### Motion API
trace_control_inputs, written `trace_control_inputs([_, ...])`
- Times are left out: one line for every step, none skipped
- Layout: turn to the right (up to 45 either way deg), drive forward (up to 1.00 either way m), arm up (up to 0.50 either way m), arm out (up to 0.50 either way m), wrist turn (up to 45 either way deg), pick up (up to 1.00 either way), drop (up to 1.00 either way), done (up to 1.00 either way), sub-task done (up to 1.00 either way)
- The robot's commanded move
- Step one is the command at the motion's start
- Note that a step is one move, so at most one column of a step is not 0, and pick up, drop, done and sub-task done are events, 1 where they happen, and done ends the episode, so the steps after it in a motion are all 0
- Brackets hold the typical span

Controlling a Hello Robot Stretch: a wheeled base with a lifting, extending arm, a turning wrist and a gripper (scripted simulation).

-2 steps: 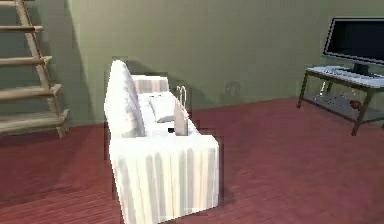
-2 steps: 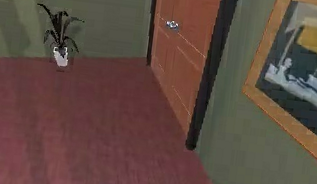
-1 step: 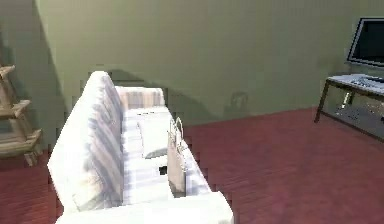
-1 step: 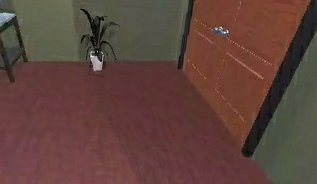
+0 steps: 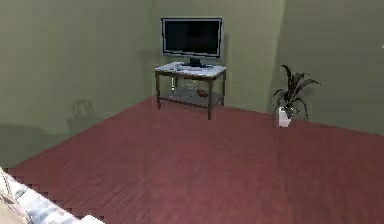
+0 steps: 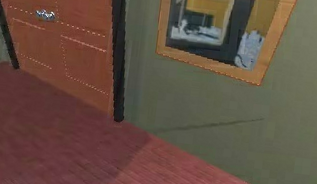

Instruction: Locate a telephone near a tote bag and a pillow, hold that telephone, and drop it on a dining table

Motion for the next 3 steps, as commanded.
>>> trace_control_inputs([24.0, 0.00, 0.00, 0.00, 0.0, 0.00, 0.00, 0.00, 0.00])
trace_control_inputs([0.0, 0.65, 0.00, 0.00, 0.0, 0.00, 0.00, 0.00, 0.00])
trace_control_inputs([-39.0, 0.00, 0.00, 0.00, 0.0, 0.00, 0.00, 0.00, 0.00])
